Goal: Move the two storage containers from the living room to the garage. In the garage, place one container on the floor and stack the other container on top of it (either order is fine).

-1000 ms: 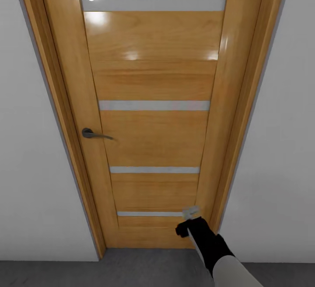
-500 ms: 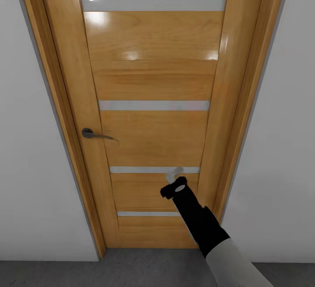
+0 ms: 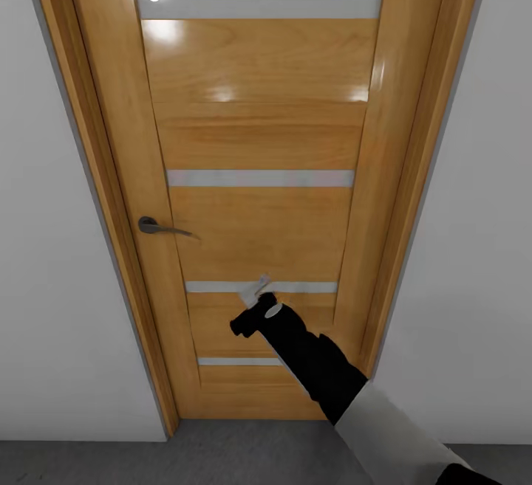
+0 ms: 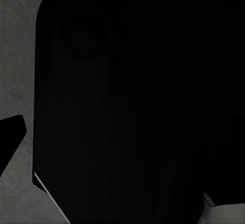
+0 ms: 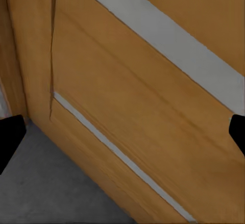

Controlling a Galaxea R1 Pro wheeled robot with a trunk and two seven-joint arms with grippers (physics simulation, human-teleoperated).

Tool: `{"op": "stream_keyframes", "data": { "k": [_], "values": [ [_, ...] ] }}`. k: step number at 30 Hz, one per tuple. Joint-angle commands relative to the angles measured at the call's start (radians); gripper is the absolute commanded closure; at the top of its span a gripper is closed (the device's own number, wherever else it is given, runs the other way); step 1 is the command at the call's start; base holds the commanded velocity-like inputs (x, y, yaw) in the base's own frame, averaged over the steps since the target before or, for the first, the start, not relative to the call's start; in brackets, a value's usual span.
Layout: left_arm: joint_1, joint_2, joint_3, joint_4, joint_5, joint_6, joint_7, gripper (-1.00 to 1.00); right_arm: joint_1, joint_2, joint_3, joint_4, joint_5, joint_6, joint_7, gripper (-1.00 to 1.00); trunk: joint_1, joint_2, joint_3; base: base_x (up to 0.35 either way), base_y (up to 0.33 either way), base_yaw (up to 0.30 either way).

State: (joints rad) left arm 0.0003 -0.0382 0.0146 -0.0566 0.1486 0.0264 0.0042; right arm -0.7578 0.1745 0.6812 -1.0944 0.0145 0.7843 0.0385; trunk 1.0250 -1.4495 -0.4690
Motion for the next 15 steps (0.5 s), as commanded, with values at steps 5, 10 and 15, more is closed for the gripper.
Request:
{"op": "stream_keyframes", "data": {
  "k": [5, 10, 15],
  "values": [
    [0.000, 0.000, 0.001, -0.002, 0.008, 0.002, 0.000, -1.00, -0.001, 0.000, 0.048, -0.002, -0.083, -0.004, -0.002, -1.00, 0.000, -0.001, -0.001, 0.000, 0.000, 0.000],
    [0.000, 0.000, 0.002, -0.001, 0.008, -0.030, 0.001, -1.00, -0.002, 0.000, 0.067, -0.002, -0.103, -0.025, -0.010, -1.00, 0.000, -0.001, -0.001, 0.000, 0.000, 0.000],
    [0.000, 0.000, 0.002, 0.001, 0.008, -0.075, 0.002, -1.00, -0.002, 0.000, 0.071, -0.001, -0.106, -0.072, -0.023, -1.00, 0.000, -0.001, -0.001, 0.000, 0.000, 0.000]
  ]
}}
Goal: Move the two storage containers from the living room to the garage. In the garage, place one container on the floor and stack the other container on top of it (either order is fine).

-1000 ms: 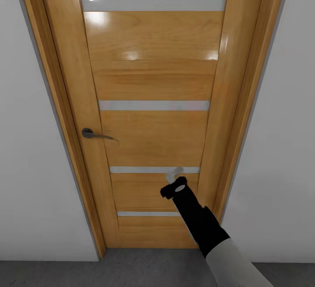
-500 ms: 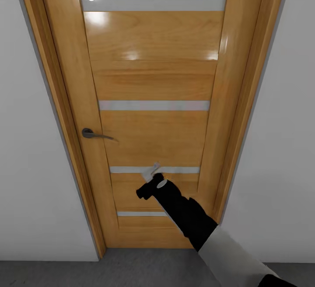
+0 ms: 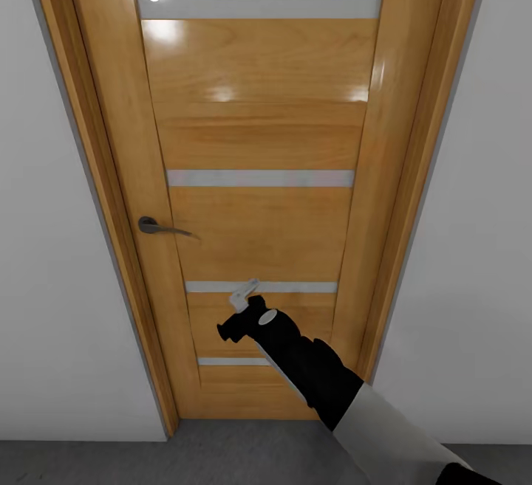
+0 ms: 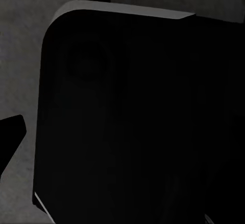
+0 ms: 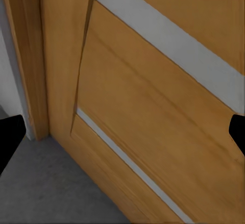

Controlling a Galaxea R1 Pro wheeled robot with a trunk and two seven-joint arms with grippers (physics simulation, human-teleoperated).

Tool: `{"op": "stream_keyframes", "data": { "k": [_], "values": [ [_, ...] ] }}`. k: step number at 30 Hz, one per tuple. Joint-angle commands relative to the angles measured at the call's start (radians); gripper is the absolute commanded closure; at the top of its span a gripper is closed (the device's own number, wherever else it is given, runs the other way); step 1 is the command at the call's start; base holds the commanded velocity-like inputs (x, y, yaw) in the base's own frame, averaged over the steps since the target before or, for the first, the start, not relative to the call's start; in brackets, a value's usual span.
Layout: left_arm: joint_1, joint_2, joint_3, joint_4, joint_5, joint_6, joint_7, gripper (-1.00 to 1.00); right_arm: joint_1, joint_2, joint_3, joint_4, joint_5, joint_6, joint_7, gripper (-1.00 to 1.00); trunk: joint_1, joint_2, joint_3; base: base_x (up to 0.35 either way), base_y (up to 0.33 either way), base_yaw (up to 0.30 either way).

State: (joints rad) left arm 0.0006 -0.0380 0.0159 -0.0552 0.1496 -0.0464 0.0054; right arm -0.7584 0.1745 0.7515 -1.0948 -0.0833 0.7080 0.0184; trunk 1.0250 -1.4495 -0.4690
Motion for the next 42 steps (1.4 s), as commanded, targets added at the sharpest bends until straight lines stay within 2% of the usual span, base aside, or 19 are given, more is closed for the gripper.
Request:
{"op": "stream_keyframes", "data": {
  "k": [1, 13, 25, 30, 33, 36, 37, 42],
  "values": [
    [0.000, 0.000, 0.001, 0.000, 0.007, -0.007, 0.001, -1.00, -0.001, 0.000, 0.001, -0.001, -0.009, -0.002, -0.007, -1.00, 0.000, -0.001, -0.001, 0.000, 0.000, 0.000],
    [0.000, 0.000, 0.004, 0.001, 0.007, -0.015, -0.005, -1.00, -0.001, 0.000, 0.003, 0.002, -0.006, -0.016, -0.048, -1.00, 0.000, -0.001, -0.001, 0.039, 0.056, 0.000],
    [0.000, 0.000, 0.004, 0.002, 0.007, -0.015, -0.007, -1.00, -0.001, 0.000, 0.006, -0.006, -0.017, -0.047, -0.028, -1.00, 0.000, -0.001, -0.001, 0.144, 0.275, 0.000],
    [0.000, 0.000, 0.003, 0.002, 0.007, -0.016, -0.007, -1.00, -0.001, 0.000, 0.031, -0.002, -0.016, -0.086, -0.018, -1.00, 0.000, -0.001, -0.001, 0.077, 0.132, 0.000],
    [0.000, 0.000, 0.003, 0.002, 0.007, -0.016, -0.007, -1.00, -0.001, 0.000, 0.032, 0.004, -0.007, -0.094, -0.019, -1.00, 0.000, -0.001, -0.001, 0.005, 0.008, 0.000],
    [0.000, 0.000, 0.002, 0.002, 0.009, -0.015, -0.007, -1.00, -0.001, 0.000, 0.028, 0.056, -0.003, -0.138, -0.030, -1.00, 0.000, -0.001, -0.001, 0.157, 0.001, 0.000],
    [0.000, 0.001, 0.001, 0.002, 0.010, -0.015, -0.007, -1.00, -0.001, 0.000, 0.028, 0.073, 0.010, -0.167, -0.033, -1.00, 0.000, -0.001, -0.001, 0.306, 0.000, 0.000],
    [0.000, 0.001, 0.001, 0.002, 0.010, -0.015, -0.007, -1.00, -0.001, 0.000, 0.024, 0.076, 0.048, -0.179, -0.034, -1.00, 0.000, -0.001, -0.001, 0.317, 0.000, 0.000]
  ]
}}
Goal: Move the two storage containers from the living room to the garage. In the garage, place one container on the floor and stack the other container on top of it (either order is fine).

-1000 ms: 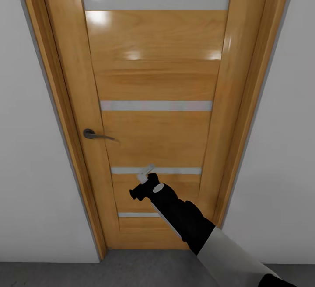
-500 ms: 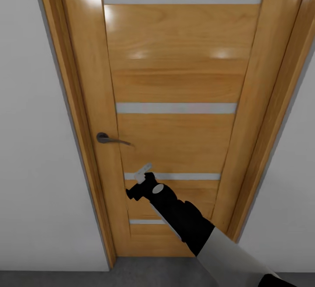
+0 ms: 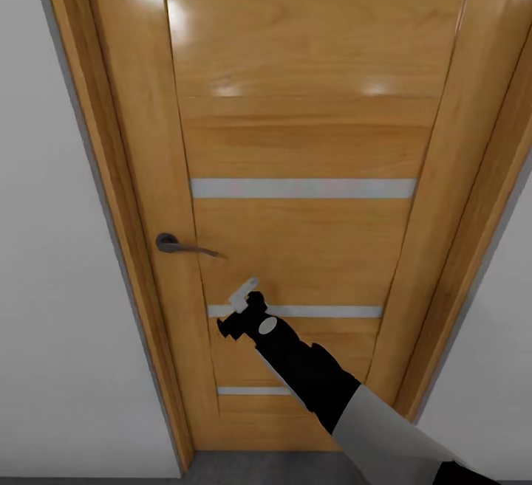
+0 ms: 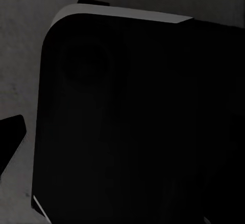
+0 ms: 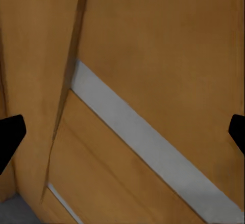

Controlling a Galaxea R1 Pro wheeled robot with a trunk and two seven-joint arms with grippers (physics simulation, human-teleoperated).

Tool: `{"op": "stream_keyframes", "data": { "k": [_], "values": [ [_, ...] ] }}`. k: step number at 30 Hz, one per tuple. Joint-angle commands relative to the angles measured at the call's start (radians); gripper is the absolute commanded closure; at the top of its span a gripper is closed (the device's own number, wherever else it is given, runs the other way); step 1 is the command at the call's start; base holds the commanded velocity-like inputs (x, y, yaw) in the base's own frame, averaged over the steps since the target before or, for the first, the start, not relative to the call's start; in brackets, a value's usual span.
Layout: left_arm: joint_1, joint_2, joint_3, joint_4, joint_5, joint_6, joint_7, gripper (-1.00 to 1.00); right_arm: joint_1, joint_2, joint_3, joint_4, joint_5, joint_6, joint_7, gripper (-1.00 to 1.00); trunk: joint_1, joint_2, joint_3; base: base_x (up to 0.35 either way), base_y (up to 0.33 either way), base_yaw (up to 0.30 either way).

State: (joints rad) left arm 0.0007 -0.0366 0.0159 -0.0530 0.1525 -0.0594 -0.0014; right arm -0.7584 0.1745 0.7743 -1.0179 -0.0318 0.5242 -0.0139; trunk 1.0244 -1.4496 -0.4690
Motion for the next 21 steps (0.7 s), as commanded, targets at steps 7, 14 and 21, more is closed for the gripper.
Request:
{"op": "stream_keyframes", "data": {
  "k": [7, 14, 21],
  "values": [
    [0.000, 0.000, 0.001, -0.001, 0.007, -0.002, 0.000, -1.00, -0.001, 0.000, 0.000, 0.001, 0.002, -0.029, -0.002, -1.00, 0.001, 0.000, -0.001, 0.321, 0.000, 0.000],
    [0.000, 0.000, 0.001, -0.001, 0.007, -0.002, 0.000, -1.00, -0.001, 0.000, 0.000, 0.002, 0.003, -0.038, -0.003, -1.00, 0.001, 0.000, -0.001, 0.321, 0.000, 0.000],
    [0.000, 0.000, 0.001, -0.001, 0.007, -0.002, 0.000, -1.00, -0.002, 0.000, -0.001, 0.046, 0.022, -0.044, -0.044, -1.00, 0.001, 0.000, -0.001, 0.321, 0.000, 0.000]
  ]
}}
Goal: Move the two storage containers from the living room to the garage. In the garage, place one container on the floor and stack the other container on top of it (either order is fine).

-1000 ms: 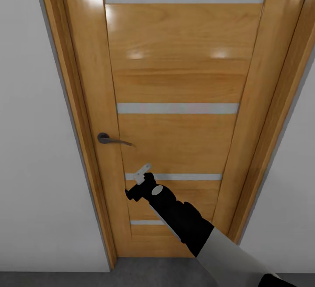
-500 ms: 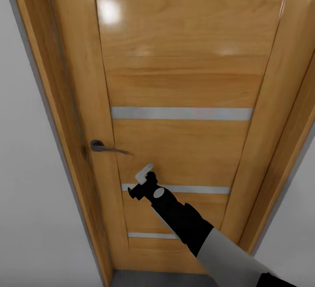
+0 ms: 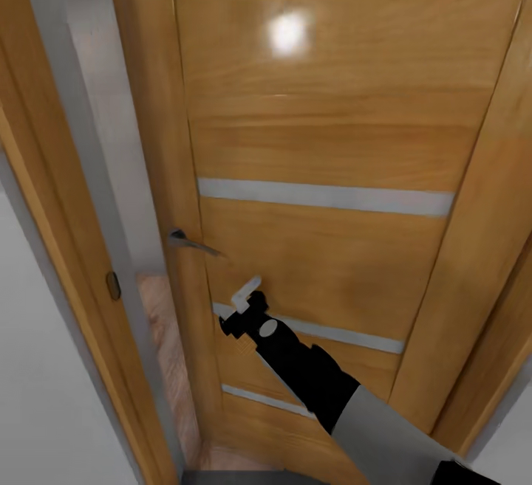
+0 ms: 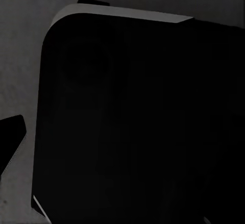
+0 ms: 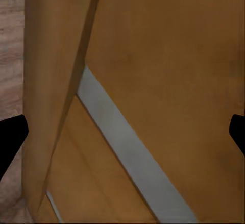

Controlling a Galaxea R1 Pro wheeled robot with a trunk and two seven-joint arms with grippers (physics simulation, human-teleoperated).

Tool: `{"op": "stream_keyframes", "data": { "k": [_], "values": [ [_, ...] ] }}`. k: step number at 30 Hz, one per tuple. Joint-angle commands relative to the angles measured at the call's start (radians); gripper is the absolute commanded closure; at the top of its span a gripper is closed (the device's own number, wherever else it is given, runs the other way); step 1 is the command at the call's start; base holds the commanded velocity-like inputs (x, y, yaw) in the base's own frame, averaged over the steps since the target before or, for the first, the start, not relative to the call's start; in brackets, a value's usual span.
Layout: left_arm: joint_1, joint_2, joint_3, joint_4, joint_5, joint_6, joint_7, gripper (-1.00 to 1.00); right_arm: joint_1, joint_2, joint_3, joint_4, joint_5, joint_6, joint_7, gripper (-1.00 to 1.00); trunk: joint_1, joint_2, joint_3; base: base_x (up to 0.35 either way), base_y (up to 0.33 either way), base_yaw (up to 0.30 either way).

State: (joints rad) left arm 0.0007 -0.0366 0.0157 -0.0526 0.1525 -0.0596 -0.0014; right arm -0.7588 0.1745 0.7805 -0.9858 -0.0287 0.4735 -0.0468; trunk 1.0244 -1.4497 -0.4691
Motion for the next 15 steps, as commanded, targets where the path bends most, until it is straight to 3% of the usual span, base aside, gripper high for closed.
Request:
{"op": "stream_keyframes", "data": {
  "k": [1, 5, 9, 15],
  "values": [
    [0.001, 0.000, 0.001, -0.001, 0.007, -0.002, 0.000, -1.00, -0.002, 0.000, -0.007, 0.023, 0.031, 0.007, -0.018, -1.00, 0.001, 0.000, -0.001, 0.321, 0.000, 0.000],
    [0.000, 0.000, 0.001, -0.001, 0.007, -0.002, 0.000, -1.00, -0.004, 0.000, -0.024, 0.043, 0.068, 0.007, -0.039, -1.00, 0.001, 0.000, -0.001, 0.321, 0.000, 0.000],
    [0.000, -0.001, 0.001, -0.001, 0.007, -0.002, 0.000, -1.00, -0.095, 0.000, -0.092, 0.157, 0.085, 0.006, -0.056, -1.00, 0.001, 0.000, -0.001, 0.321, 0.000, 0.000],
    [0.000, -0.002, 0.001, -0.001, 0.007, -0.002, 0.000, -1.00, -0.172, 0.000, -0.112, 0.289, 0.085, -0.015, -0.073, -1.00, 0.001, 0.000, -0.001, 0.321, 0.000, 0.000]
  ]
}}
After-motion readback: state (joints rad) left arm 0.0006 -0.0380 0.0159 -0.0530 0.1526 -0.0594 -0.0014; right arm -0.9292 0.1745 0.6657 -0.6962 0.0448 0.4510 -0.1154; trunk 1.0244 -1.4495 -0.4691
